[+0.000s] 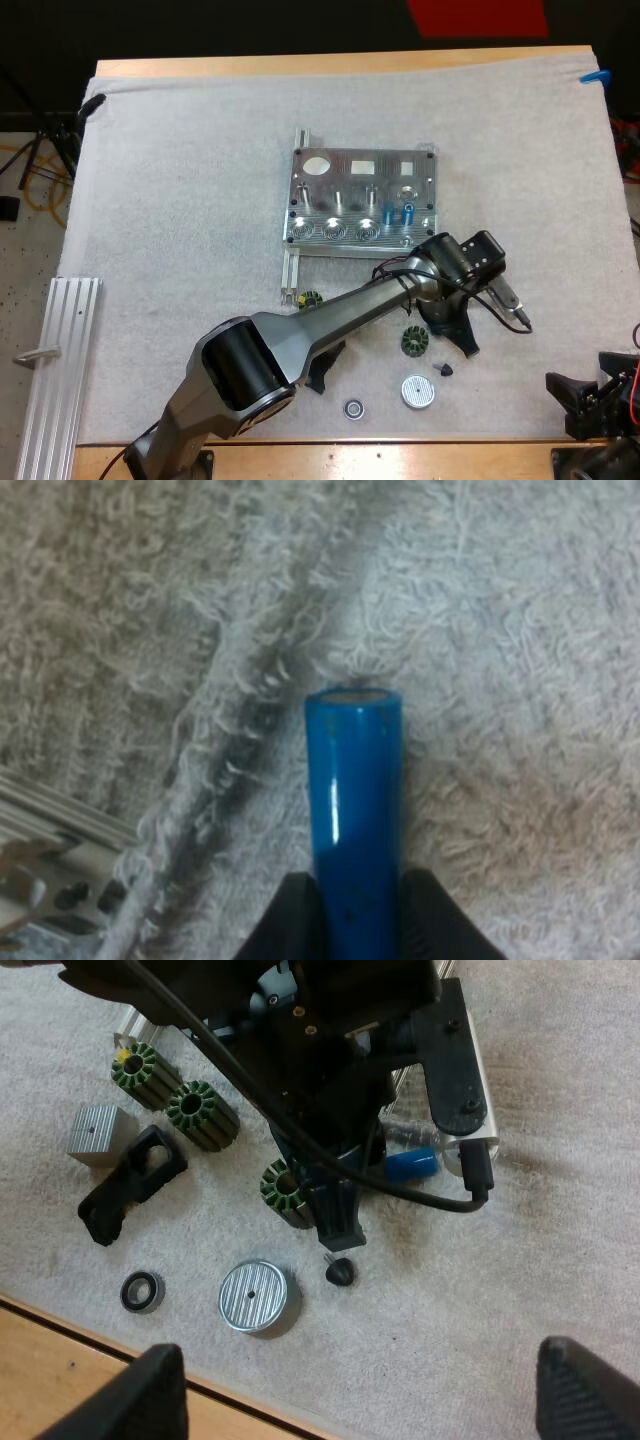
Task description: Load cells from left to right
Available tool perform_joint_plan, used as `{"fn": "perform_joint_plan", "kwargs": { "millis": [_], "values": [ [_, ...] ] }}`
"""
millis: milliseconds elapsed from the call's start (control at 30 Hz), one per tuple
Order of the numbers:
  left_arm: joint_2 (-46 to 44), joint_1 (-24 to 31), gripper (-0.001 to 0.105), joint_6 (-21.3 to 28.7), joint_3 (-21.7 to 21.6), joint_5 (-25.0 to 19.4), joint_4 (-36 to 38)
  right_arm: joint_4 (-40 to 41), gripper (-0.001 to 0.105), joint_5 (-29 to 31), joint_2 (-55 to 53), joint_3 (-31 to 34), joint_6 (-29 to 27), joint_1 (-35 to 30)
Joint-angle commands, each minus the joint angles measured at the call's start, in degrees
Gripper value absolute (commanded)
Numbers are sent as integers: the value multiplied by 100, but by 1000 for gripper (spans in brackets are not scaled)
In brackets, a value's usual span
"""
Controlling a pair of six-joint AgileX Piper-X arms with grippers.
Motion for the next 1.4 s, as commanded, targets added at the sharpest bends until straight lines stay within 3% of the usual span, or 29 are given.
{"fn": "perform_joint_plan", "kwargs": {
  "millis": [0,433,667,1067,1367],
  "values": [
    [15,-20,0,47,-37,-60,97,-51,70,-23,-20,-1,-63,2],
    [15,-20,0,106,-37,-60,143,-51,70,-23,-20,-1,-63,2],
    [-24,-20,0,480,-154,-468,391,-231,70,-23,-20,-1,-52,2],
    [-1399,37,0,1089,-168,-756,530,-999,70,202,169,-89,1195,2],
    [-1447,199,0,1128,-24,-500,405,-1101,70,413,508,-455,1108,2]
  ]
}}
